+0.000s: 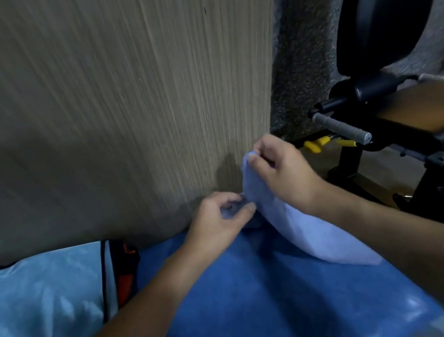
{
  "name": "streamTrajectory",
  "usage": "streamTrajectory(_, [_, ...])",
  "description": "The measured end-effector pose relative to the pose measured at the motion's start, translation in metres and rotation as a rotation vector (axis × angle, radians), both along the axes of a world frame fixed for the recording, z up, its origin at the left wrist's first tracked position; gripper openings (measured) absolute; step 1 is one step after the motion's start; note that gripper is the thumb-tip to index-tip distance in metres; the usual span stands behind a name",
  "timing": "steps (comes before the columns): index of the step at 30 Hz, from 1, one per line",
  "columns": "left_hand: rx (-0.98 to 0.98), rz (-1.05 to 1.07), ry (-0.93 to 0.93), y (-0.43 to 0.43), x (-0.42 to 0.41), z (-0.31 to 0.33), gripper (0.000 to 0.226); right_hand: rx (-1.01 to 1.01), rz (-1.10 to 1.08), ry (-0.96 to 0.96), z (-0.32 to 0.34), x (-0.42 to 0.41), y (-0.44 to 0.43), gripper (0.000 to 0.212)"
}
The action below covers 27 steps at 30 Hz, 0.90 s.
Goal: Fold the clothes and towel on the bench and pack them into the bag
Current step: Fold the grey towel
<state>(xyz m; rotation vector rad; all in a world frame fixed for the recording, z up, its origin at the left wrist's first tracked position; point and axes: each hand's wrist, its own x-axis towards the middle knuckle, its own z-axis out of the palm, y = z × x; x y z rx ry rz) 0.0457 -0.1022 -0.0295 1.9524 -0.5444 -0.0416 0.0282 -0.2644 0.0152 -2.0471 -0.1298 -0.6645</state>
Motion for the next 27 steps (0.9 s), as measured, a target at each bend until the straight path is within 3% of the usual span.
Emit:
streamTrajectory(9, [-0.227, -0.006, -0.039, 0.001, -0.074, 0.078, 0.023, 0.238, 0.062, -0.101, 0.120, -0.080, 0.026, 0.023])
streamTrajectory(13, [-0.217, 0.100, -0.148, 0.022, -0.096, 0.099, 0.013, 0.275, 0.042, -0.126, 0.150, -0.112, 0.038, 0.023])
streamTrajectory(20, [-0.181, 0.301, -0.327, 0.075, -0.108, 0.135, 0.011, 0.351, -0.104, -0.058, 0.149, -0.134, 0.036, 0.025])
streamTrajectory(24, [-0.082, 0.252, -0.365, 0.093, -0.114, 0.134, 0.008, 0.316, -0.138, 0.035, 0.128, -0.143, 0.034, 0.023])
streamTrajectory(27, [0.048, 0.204, -0.307, 0.104, -0.122, 0.097, 0.007, 0.340, -0.171, 0.127, 0.085, -0.153, 0.027, 0.022])
